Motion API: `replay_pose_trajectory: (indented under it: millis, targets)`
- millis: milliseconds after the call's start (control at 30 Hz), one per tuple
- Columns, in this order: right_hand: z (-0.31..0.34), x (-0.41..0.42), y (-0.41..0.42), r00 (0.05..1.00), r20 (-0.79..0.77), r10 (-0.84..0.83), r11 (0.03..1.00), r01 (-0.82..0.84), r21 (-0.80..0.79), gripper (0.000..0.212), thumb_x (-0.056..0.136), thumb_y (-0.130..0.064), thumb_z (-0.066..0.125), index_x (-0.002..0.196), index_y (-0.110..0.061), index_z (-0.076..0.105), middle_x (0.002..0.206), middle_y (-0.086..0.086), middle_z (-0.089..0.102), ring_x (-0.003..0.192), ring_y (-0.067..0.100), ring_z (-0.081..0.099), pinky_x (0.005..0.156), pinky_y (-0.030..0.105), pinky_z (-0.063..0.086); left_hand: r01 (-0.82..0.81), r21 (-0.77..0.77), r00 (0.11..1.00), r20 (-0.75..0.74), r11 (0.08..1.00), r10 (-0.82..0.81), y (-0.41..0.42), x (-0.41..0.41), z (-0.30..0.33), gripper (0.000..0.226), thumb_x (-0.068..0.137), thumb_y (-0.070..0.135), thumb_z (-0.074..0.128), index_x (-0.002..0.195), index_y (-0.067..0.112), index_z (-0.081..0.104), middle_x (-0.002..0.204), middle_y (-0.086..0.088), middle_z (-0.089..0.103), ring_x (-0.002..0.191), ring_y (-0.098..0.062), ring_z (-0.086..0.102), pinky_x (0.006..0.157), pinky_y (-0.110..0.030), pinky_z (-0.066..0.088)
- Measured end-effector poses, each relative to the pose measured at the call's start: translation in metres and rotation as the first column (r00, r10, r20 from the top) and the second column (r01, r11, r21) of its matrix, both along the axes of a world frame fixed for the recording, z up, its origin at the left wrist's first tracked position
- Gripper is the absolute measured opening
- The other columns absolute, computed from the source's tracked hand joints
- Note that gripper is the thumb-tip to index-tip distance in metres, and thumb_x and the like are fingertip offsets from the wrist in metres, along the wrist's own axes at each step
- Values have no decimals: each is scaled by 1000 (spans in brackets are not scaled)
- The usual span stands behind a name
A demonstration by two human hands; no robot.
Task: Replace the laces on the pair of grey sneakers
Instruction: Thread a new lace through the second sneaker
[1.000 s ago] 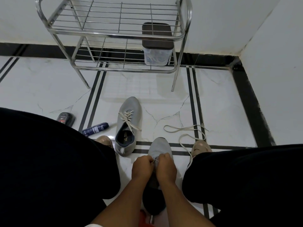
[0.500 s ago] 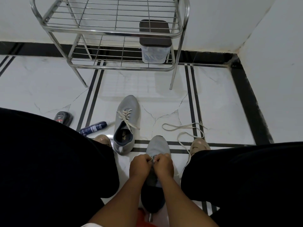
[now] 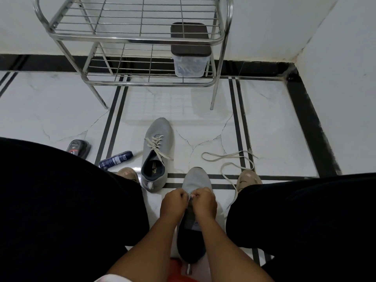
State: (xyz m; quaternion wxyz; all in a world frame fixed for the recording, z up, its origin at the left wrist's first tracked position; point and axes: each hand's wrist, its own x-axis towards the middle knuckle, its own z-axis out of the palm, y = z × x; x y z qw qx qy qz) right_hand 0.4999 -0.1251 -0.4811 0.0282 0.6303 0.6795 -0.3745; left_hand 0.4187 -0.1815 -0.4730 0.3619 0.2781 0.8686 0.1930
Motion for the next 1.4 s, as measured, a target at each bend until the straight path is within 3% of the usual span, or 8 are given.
replay_pose_trajectory:
  millis: [367,533,700,800,900,1000,1133,1400]
  targets:
    - [21,26,-13,924,345,168,986,-153,-69,25,97,-34,45,115,-18,54,117,4,62,106,23,61,79,31,48,56,-12,998,41,998,-55,15,-12,-10,11,90,19,56,81,25,54,93,-1,66,87,-21,60,72,-29,45]
    - [27,28,-11,907,386,169,985,-141,-100,26,98,-28,47,116,-16,62,120,5,62,110,22,61,81,30,50,-176,61,978,128,983,167,19,-6,0,17,94,11,42,78,19,41,75,-1,52,76,-23,51,67,-33,39]
    - [36,26,-9,914,383,133,988,-93,-121,25,99,-19,46,117,-13,63,122,5,61,112,22,61,82,29,50,-787,249,610,457,565,648,48,-34,51,13,92,2,28,98,10,36,81,-10,64,74,-25,60,67,-36,52]
    - [38,26,-9,915,381,135,986,-86,-144,26,99,-20,46,119,-13,61,123,6,61,112,22,60,81,29,50,-840,390,529,432,377,730,57,-68,93,13,93,7,30,99,14,38,80,-2,54,68,-22,54,61,-30,42]
    - [39,25,-8,917,377,130,983,-71,-167,26,99,-20,46,119,-14,61,123,6,61,112,23,60,81,30,49,-644,431,758,250,632,602,60,-86,107,11,95,22,39,99,16,47,87,-3,57,70,-17,51,58,-29,36]
    - [38,24,-7,919,368,140,977,-69,-201,28,97,-16,46,121,-14,61,125,6,60,114,24,60,84,31,50,-79,150,997,23,986,76,58,-70,79,26,94,34,47,100,13,62,98,-8,67,92,-26,61,74,-33,45]
    - [38,25,-4,917,366,157,973,-80,-217,31,99,-16,41,124,-16,59,128,6,58,116,23,58,84,30,48,272,-183,958,-41,945,-284,29,-22,22,26,91,28,49,108,21,67,113,-7,67,104,-27,61,86,-33,50]
    - [36,24,-3,923,356,148,969,-64,-237,30,99,-19,43,124,-16,58,127,6,58,115,22,58,83,29,47,53,-139,998,-6,989,-54,21,-8,9,27,94,21,40,104,4,59,110,-14,62,102,-33,59,79,-33,47]
